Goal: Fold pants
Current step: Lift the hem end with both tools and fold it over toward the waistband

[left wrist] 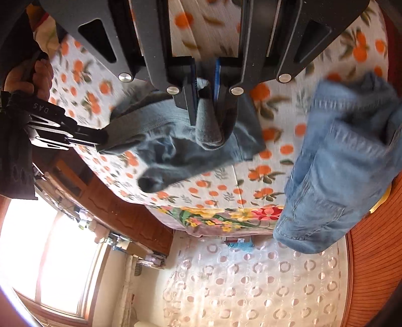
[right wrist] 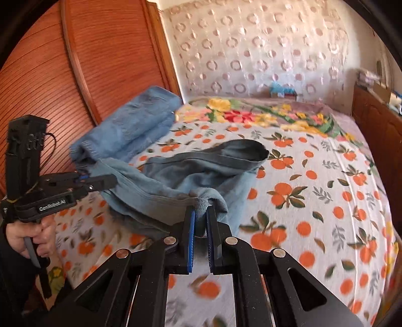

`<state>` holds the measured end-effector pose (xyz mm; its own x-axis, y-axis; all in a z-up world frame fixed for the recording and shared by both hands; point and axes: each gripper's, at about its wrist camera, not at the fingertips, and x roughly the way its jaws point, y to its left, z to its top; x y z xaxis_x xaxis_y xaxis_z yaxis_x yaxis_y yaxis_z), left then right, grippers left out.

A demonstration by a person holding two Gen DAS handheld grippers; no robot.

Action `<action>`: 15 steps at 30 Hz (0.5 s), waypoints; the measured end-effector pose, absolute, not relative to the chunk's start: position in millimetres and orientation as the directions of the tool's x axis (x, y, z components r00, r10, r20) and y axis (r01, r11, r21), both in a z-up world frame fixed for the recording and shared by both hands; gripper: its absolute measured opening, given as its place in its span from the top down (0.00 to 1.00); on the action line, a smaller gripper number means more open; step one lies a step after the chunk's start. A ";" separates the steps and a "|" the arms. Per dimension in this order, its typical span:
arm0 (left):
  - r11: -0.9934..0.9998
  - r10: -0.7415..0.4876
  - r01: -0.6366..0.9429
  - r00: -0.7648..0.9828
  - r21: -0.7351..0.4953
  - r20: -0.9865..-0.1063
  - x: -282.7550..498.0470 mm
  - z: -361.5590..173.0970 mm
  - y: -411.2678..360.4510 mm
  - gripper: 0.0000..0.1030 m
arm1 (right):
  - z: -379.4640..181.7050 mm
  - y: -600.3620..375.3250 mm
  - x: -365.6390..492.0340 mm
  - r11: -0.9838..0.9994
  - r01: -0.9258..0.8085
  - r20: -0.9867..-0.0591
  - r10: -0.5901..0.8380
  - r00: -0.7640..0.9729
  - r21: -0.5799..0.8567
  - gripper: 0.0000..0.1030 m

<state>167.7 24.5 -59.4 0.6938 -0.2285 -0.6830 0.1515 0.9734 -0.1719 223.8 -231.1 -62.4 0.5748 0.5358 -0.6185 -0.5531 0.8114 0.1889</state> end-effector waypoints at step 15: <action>0.980 -0.194 0.107 0.672 -0.165 -0.715 207.6 -72.3 32.2 0.88 | -66.5 -204.4 271.6 0.839 -0.508 -0.621 0.506 0.598 0.194 0.90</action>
<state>207.6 32.2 -72.3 0.6720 -0.1937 -0.7148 0.1071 0.9805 -0.1649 271.6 -204.4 -66.5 0.5984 0.5063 -0.6209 -0.5084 0.8390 0.1942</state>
